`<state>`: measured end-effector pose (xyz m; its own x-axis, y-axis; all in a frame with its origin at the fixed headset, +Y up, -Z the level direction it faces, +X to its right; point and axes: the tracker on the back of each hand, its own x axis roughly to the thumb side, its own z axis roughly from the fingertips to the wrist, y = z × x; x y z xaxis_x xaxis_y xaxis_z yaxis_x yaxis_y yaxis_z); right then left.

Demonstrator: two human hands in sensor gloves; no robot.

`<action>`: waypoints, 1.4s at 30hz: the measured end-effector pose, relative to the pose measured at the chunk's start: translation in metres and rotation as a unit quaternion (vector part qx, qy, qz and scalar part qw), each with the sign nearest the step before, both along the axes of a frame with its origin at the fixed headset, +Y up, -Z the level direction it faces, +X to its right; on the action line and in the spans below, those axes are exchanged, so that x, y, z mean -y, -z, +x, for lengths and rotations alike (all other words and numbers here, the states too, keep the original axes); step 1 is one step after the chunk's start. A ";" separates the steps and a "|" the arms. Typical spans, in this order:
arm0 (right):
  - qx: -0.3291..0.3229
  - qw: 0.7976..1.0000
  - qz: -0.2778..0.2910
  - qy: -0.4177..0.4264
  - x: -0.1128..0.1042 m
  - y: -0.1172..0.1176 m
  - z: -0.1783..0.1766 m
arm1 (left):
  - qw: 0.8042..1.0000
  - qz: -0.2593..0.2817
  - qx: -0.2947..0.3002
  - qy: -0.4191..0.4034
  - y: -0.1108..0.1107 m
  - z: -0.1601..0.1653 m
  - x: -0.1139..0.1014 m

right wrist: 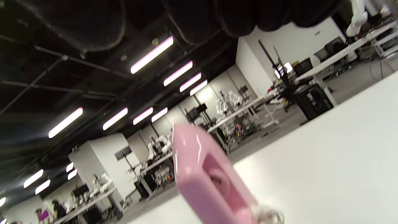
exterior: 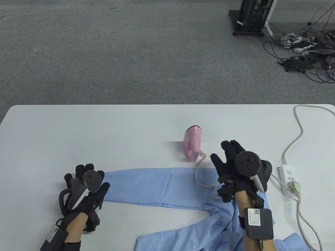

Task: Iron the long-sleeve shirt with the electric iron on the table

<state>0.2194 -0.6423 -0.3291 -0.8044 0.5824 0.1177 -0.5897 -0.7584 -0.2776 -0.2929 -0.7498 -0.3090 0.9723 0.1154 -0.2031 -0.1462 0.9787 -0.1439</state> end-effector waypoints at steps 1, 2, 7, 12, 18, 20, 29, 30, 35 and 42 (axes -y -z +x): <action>0.015 1.000 0.012 -0.007 -0.004 -0.007 0.010 | 1.000 -0.002 0.004 0.007 -0.001 0.002 0.000; 0.030 0.999 0.017 -0.015 -0.007 -0.010 0.017 | 1.000 -0.003 0.006 0.010 -0.001 0.003 -0.001; 0.132 0.989 0.015 -0.072 0.009 -0.027 0.082 | 1.000 0.007 0.014 0.013 -0.004 0.008 -0.004; 0.208 0.976 -0.045 -0.048 0.040 -0.032 0.146 | 1.000 -0.010 0.018 0.015 -0.004 0.014 0.003; 0.246 0.958 -0.135 -0.050 0.065 -0.025 0.174 | 0.999 -0.017 0.027 0.027 -0.004 0.019 0.005; 0.256 0.956 -0.138 -0.036 0.066 -0.023 0.182 | 0.999 -0.020 0.025 0.027 -0.004 0.018 0.005; 0.276 0.922 -0.254 -0.100 0.088 0.010 0.194 | 0.999 -0.030 0.005 0.025 -0.002 0.008 0.007; 0.277 0.918 -0.263 -0.105 0.091 0.012 0.195 | 0.999 -0.029 0.004 0.026 -0.002 0.007 0.007; 0.242 0.886 -0.377 -0.123 0.111 0.027 0.199 | 0.999 -0.030 -0.001 0.027 -0.002 0.006 0.006; 0.229 0.891 -0.388 -0.052 0.113 0.031 0.210 | 0.999 -0.030 -0.006 0.031 -0.003 0.005 0.003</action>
<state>0.4293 -0.7551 -0.3601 -0.7191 0.2646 -0.6426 -0.4639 -0.8712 0.1604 -0.2879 -0.7531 -0.3056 0.9748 0.0433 -0.2188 -0.0884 0.9756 -0.2010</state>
